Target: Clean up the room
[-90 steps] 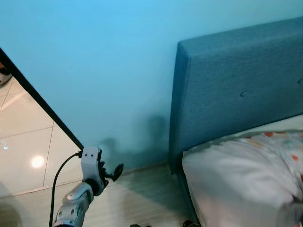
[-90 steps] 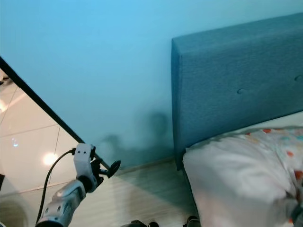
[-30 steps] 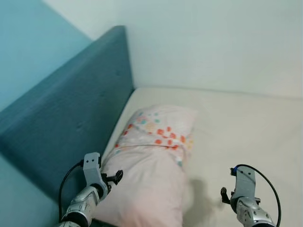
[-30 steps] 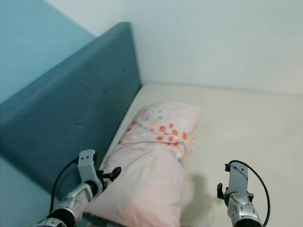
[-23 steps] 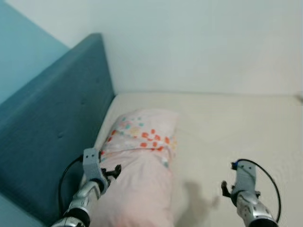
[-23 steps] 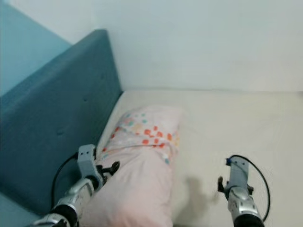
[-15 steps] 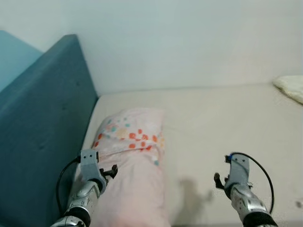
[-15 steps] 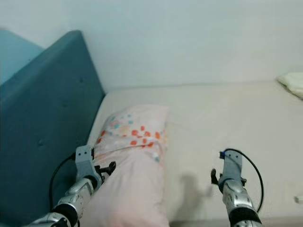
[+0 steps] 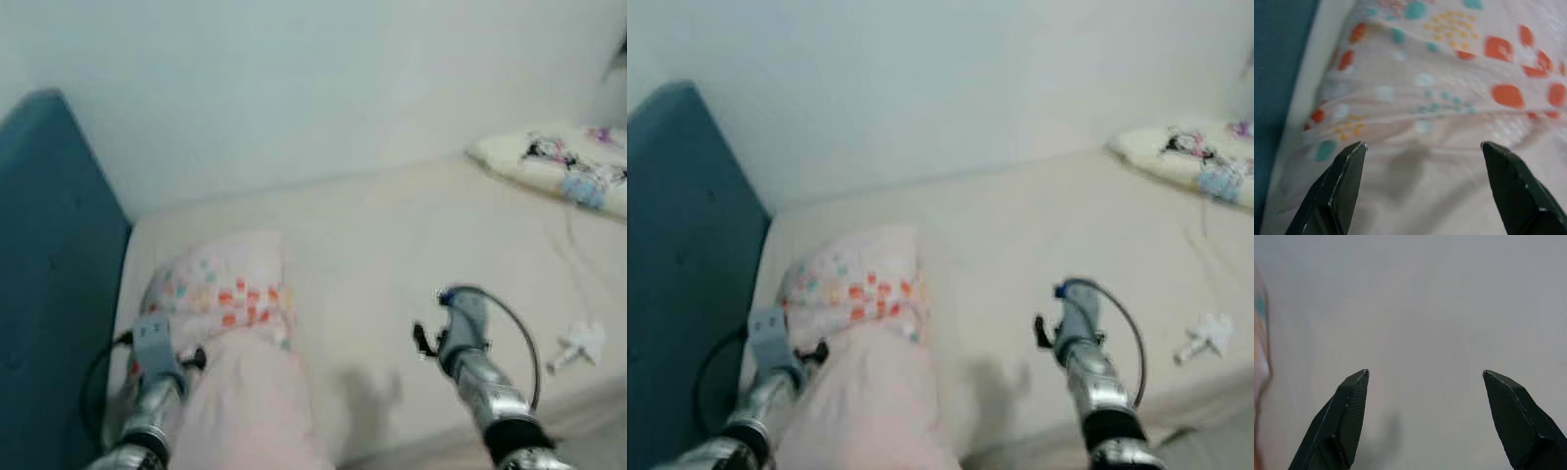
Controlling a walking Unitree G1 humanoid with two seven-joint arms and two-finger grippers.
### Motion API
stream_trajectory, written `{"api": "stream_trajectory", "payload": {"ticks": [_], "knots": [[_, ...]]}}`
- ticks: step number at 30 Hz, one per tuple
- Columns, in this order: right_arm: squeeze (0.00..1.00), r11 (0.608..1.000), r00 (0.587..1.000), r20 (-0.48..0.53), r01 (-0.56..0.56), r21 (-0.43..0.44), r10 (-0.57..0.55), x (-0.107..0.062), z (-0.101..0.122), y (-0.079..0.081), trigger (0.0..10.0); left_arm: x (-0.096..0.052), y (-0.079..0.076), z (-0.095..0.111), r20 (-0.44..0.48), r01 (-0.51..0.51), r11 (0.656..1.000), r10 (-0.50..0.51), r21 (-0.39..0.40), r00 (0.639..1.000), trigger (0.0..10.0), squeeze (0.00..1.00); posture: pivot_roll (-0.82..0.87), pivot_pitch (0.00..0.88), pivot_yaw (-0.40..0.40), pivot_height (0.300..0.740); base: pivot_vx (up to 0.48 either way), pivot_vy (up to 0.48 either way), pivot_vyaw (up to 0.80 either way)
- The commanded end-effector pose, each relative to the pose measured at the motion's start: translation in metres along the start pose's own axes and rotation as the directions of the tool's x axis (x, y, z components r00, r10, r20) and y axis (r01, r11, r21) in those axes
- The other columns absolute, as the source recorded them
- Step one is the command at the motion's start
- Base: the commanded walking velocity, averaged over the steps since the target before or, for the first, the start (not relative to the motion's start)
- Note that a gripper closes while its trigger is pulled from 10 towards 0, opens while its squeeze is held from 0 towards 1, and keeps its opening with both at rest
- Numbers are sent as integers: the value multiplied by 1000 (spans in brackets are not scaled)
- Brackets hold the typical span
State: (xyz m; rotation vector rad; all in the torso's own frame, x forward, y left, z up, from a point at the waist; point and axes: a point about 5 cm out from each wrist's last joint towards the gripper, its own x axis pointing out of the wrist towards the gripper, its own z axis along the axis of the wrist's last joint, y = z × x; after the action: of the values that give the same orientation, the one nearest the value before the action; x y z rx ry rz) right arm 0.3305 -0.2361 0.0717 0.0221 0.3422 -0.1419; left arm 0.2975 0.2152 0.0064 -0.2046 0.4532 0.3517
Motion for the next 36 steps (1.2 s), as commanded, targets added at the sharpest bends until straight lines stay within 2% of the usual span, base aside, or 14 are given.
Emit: {"api": "stream_trajectory", "payload": {"ticks": [1,10,12,14,17,19,27,30,36], "knots": [[0,997,997,44,-68,25,67,0,8,13,10000,-4,20,-14,-59,-79,997,79,0,995,10000,0,-124,47,59,740,0,0,0],[0,996,993,81,-83,18,82,-1,19,15,10000,-6,22,-21,-83,-75,997,76,16,994,10000,0,-132,58,58,707,0,0,0],[0,997,993,85,-80,16,78,-2,19,14,10000,-7,20,-24,-93,-57,998,59,17,994,10000,0,-131,63,57,697,0,0,0],[0,997,993,93,-73,13,72,-3,21,11,10000,-10,11,-33,-115,33,999,-29,34,993,10000,0,-132,73,57,682,0,0,0],[0,997,993,96,-70,11,69,-4,21,10,10000,-11,9,-35,-119,54,998,-49,36,992,10000,0,-132,75,57,677,0,0,0],[0,998,993,99,-63,13,61,-4,22,7,10000,-12,7,-37,-122,77,994,-68,73,990,10000,0,-133,78,57,667,0,0,0],[0,999,994,105,-39,9,37,-7,24,-2,10000,-14,-3,-39,-127,167,978,-151,125,980,10000,0,-132,103,55,647,0,0,0],[0,1000,995,100,-28,6,27,-9,22,-5,10000,-14,-12,-39,-123,224,951,-201,215,972,10000,0,-127,117,55,632,0,0,0],[0,999,996,88,-35,5,34,-10,17,1,10000,-14,-13,-37,-119,221,952,-199,210,973,10000,0,-118,133,55,607,0,0,0]]}}
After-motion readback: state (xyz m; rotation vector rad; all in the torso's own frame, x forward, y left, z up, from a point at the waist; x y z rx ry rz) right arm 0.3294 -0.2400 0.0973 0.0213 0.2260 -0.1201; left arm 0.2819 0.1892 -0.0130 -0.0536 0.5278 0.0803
